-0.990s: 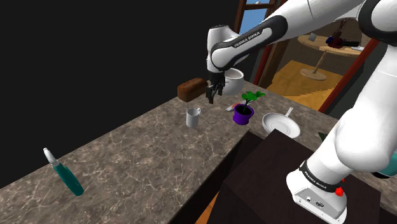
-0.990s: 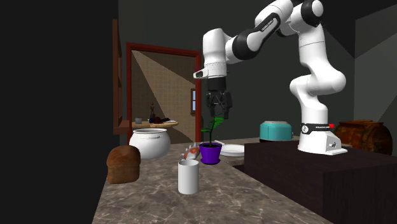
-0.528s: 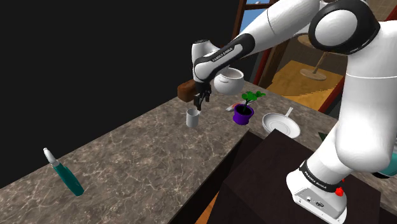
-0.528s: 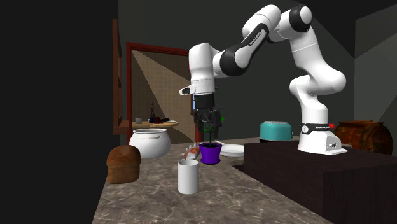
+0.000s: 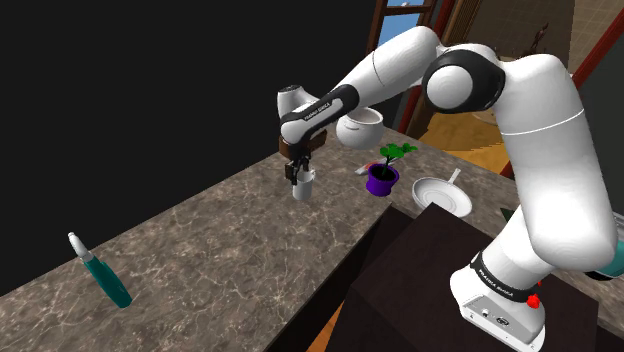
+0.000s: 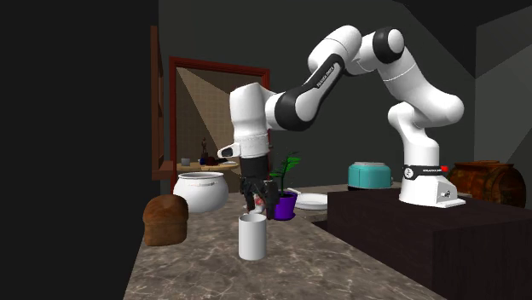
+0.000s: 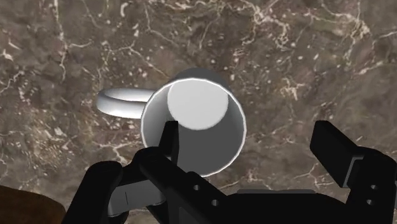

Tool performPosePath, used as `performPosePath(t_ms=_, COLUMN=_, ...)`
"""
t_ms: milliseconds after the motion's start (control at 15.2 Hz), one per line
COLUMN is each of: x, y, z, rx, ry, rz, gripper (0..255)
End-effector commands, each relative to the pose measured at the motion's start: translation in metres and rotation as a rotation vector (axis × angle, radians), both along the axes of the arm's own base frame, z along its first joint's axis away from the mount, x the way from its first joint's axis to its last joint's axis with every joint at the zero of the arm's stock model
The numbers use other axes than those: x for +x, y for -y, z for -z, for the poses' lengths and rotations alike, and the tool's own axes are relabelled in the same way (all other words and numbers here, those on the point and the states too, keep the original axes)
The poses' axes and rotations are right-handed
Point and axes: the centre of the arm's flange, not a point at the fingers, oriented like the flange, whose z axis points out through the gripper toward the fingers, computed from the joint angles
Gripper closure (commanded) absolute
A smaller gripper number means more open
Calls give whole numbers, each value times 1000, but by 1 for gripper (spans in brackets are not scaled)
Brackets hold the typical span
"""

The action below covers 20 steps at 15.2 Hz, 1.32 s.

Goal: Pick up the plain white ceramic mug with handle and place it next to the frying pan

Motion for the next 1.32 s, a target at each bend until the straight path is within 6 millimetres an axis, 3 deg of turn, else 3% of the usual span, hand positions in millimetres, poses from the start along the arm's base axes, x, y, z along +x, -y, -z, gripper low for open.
performPosePath(t_ms=0, x=4, y=-3, z=16, rx=0, ry=-4, rz=-9, gripper=0)
performPosePath(t_ms=462, x=-1, y=0, z=50, rx=0, ry=-4, rz=-9, gripper=0)
performPosePath(t_ms=990, x=-1, y=0, z=50, rx=0, ry=-4, rz=-9, gripper=0)
performPosePath(t_ms=1056, x=-1, y=0, z=50, rx=0, ry=-4, rz=-9, gripper=255)
performPosePath(t_ms=1254, x=-1, y=0, z=50, rx=0, ry=-4, rz=-9, gripper=255)
